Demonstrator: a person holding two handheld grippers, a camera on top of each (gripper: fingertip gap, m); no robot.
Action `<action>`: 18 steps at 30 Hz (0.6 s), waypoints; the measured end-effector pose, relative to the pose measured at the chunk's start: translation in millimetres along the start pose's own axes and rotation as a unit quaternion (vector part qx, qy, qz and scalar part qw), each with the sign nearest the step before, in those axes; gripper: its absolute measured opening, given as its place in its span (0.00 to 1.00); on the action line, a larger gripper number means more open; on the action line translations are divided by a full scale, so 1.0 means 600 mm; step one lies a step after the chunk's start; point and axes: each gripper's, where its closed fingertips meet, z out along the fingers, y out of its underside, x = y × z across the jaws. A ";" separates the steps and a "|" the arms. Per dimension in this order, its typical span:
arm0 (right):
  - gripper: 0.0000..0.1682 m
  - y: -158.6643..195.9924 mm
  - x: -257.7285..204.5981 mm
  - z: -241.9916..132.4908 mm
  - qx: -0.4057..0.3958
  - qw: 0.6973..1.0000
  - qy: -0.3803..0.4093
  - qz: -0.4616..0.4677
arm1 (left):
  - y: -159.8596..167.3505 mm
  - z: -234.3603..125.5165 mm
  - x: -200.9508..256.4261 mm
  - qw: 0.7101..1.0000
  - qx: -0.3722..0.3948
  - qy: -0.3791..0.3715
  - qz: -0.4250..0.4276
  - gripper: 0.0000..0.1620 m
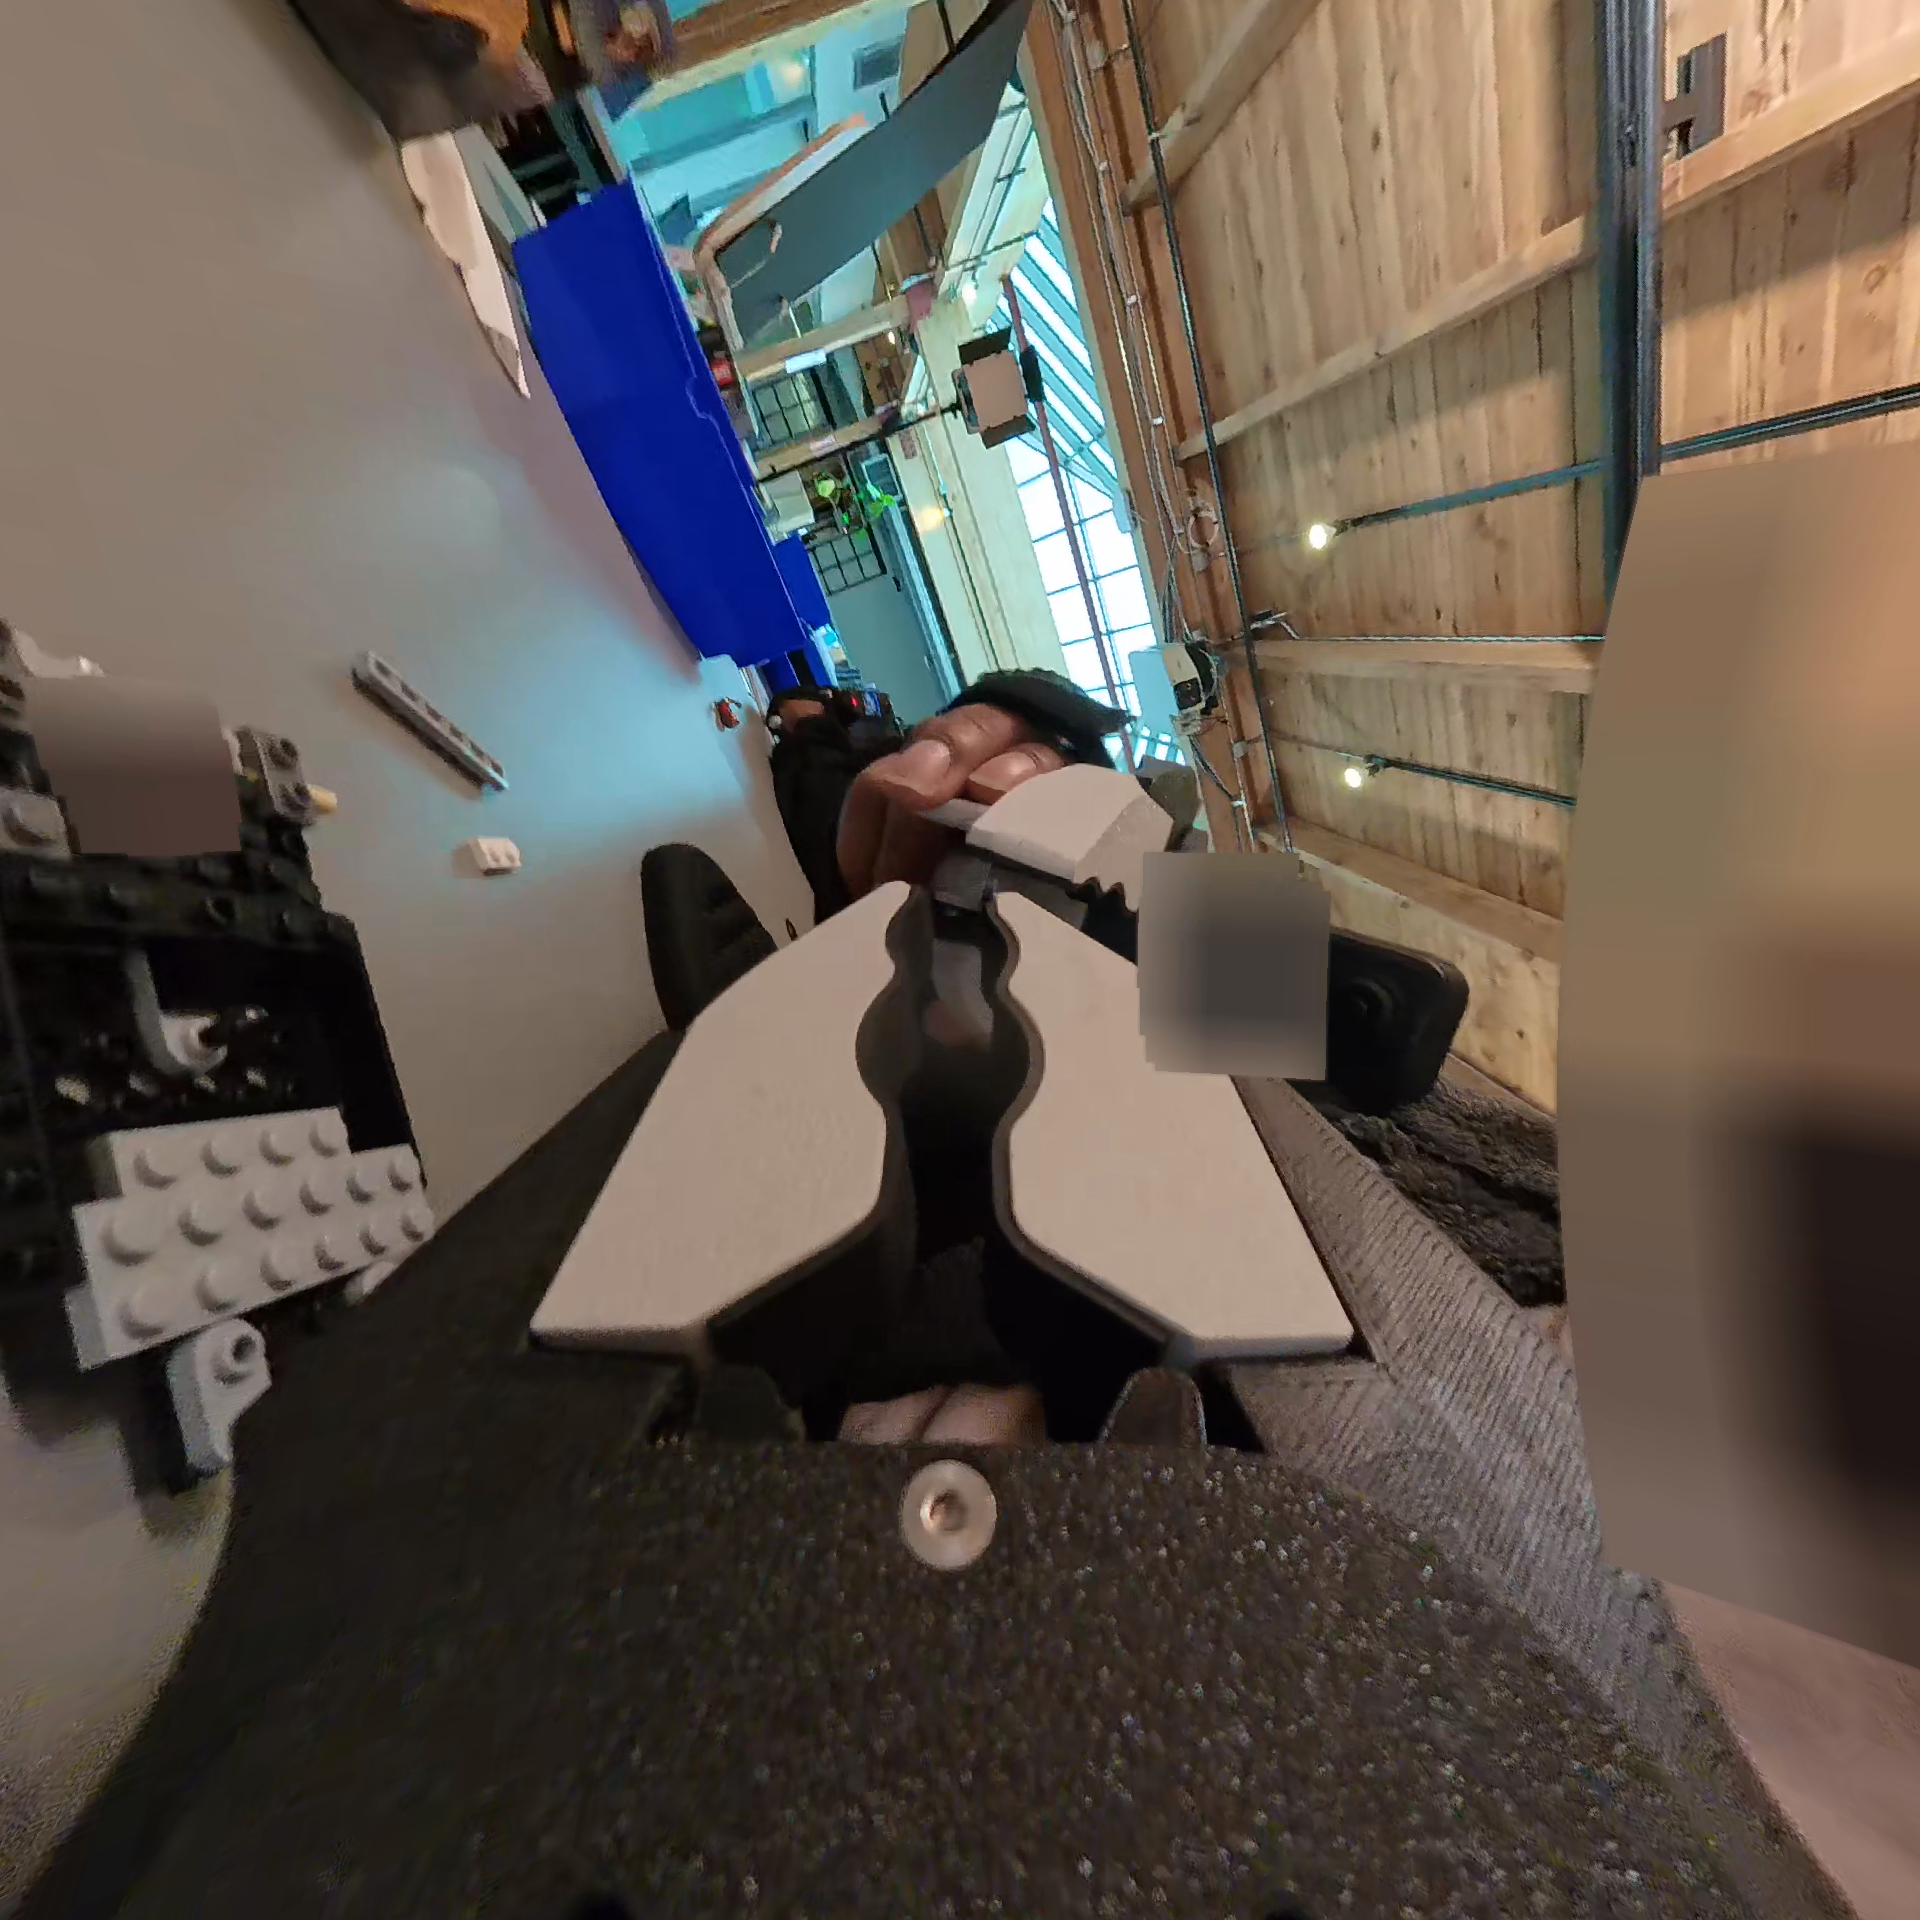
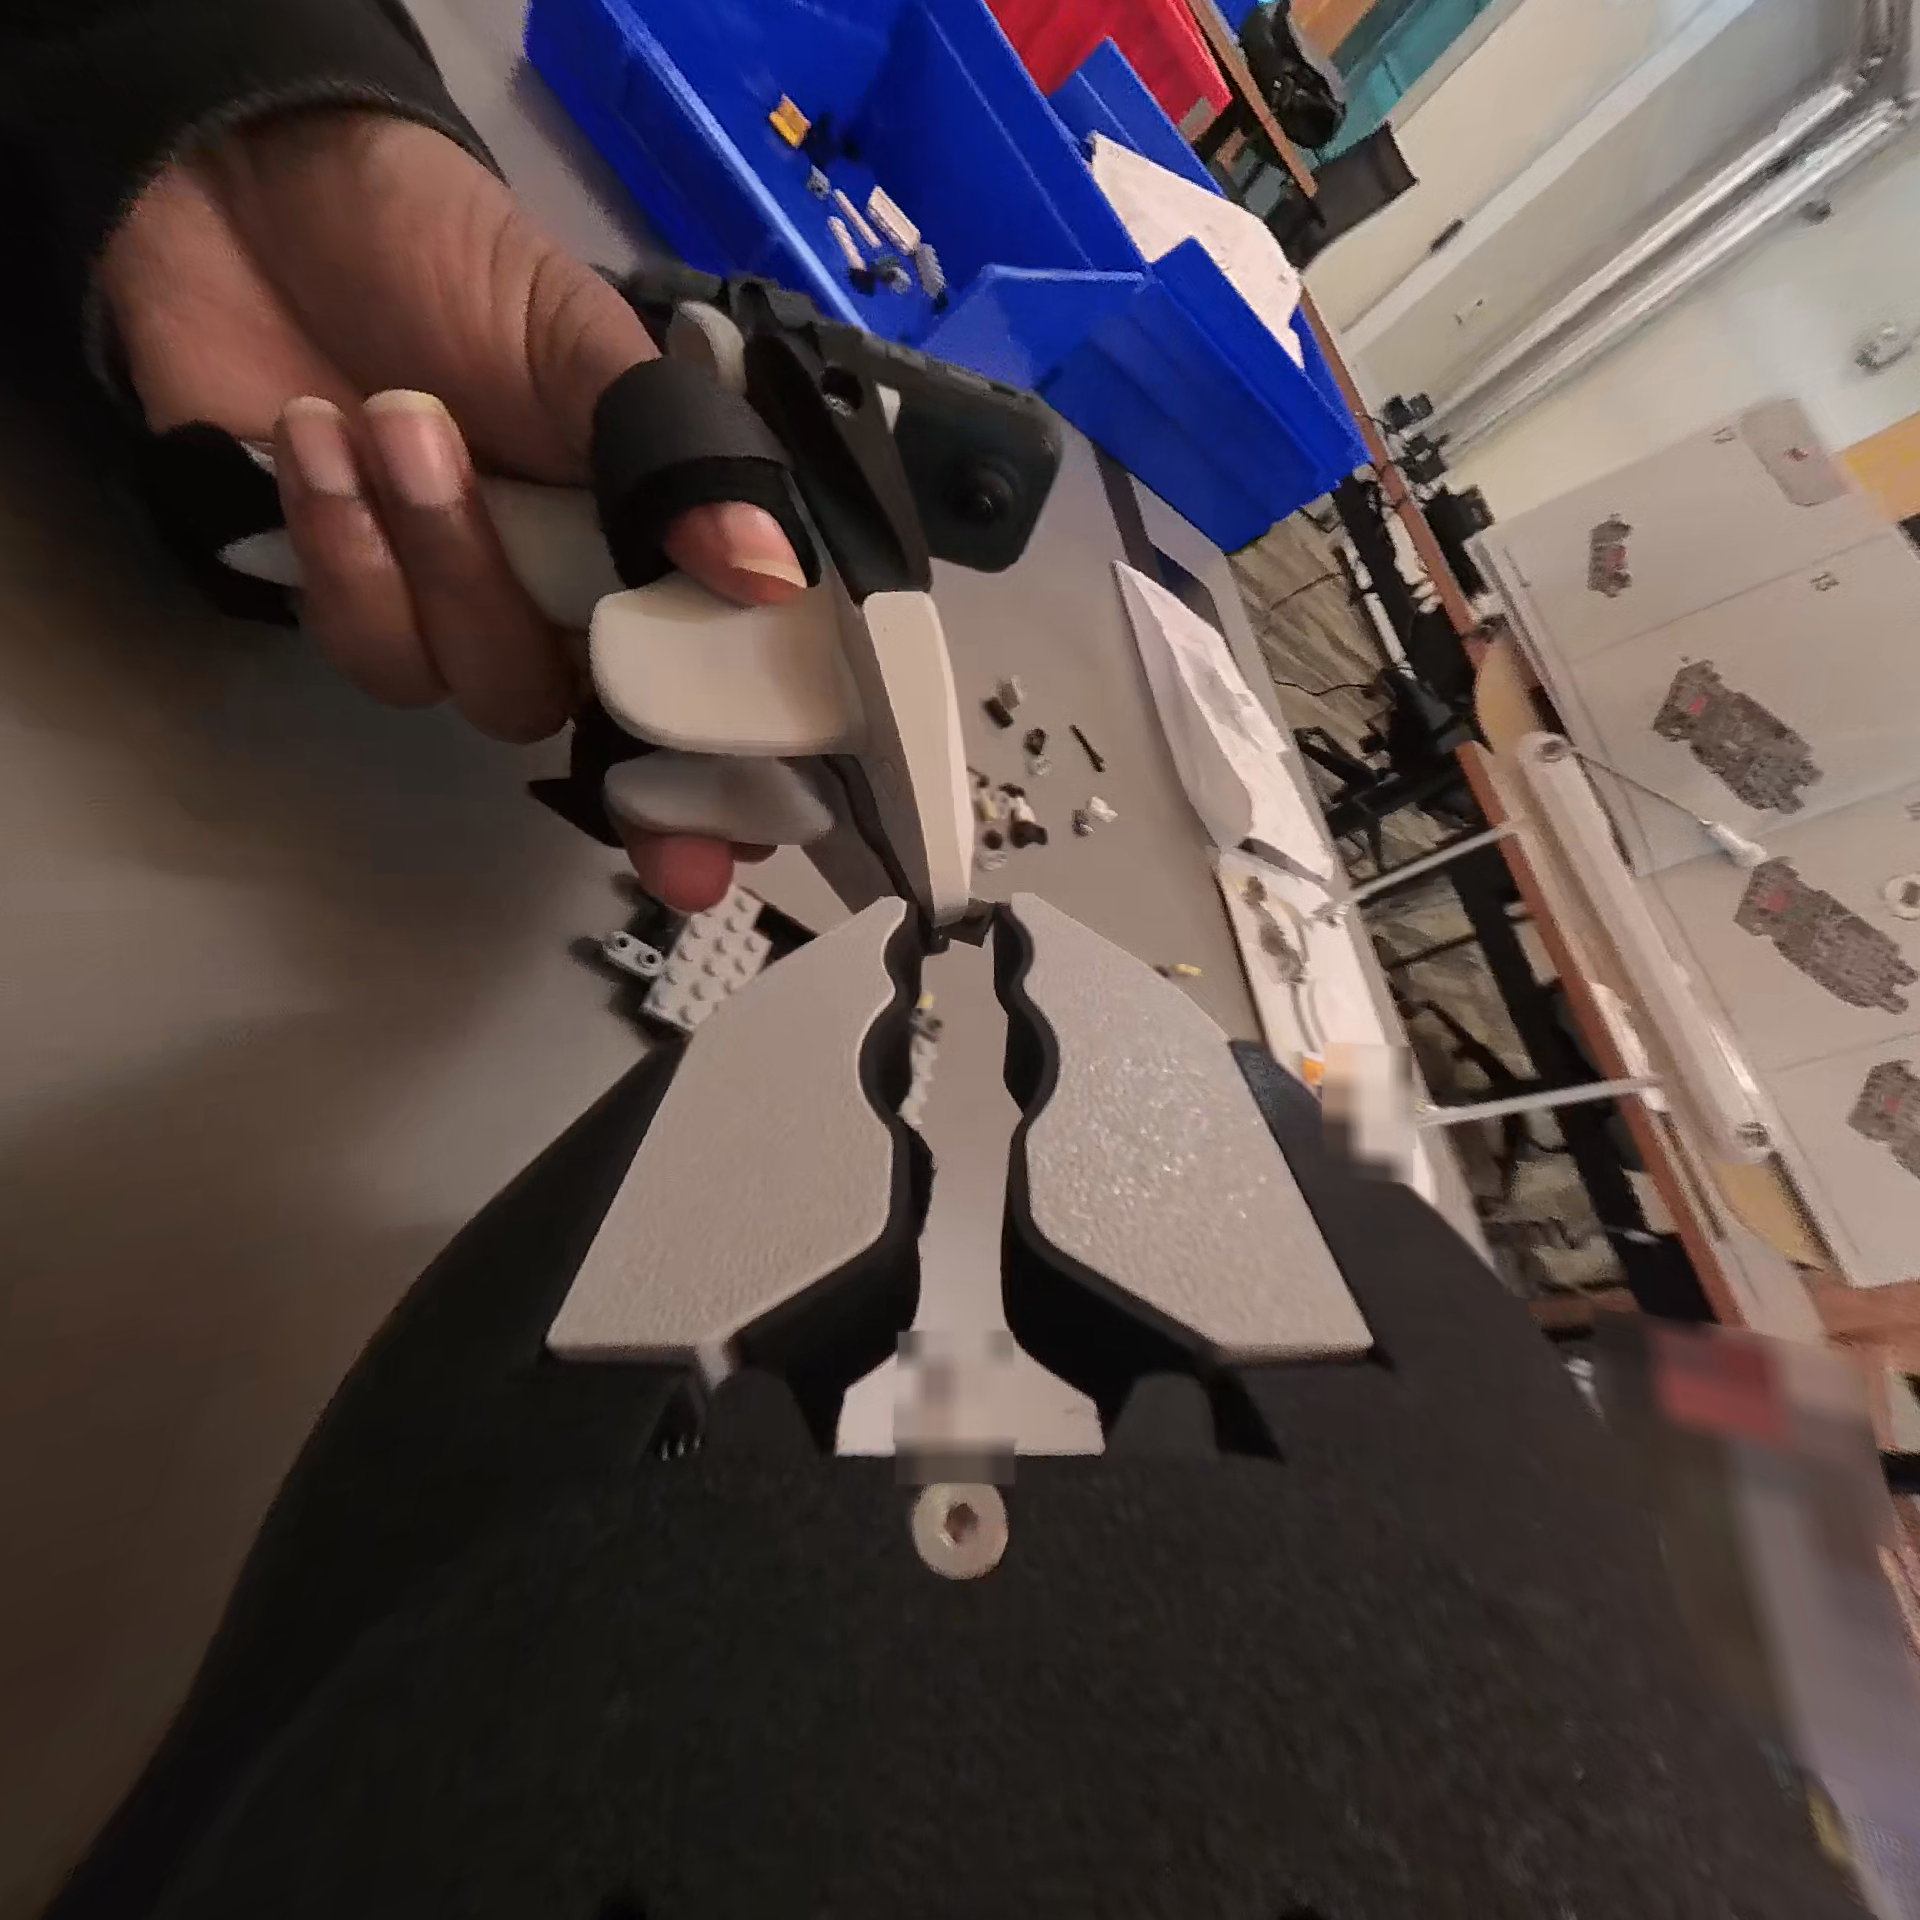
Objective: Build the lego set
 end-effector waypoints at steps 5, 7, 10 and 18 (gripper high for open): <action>0.07 0.005 -0.015 -0.008 0.035 0.997 -0.057 0.047 | 0.016 0.004 -0.005 0.999 -0.030 0.005 -0.009 0.06; 0.07 0.004 -0.016 -0.009 0.049 0.994 -0.072 0.068 | 0.017 0.004 -0.006 0.999 -0.034 0.009 -0.009 0.07; 0.07 0.005 -0.015 -0.004 0.061 0.990 -0.082 0.102 | 0.013 0.003 -0.009 0.999 -0.031 0.009 -0.010 0.08; 0.07 0.007 -0.005 0.002 0.077 0.982 -0.072 0.159 | -0.007 -0.007 -0.006 0.999 -0.004 0.036 -0.018 0.11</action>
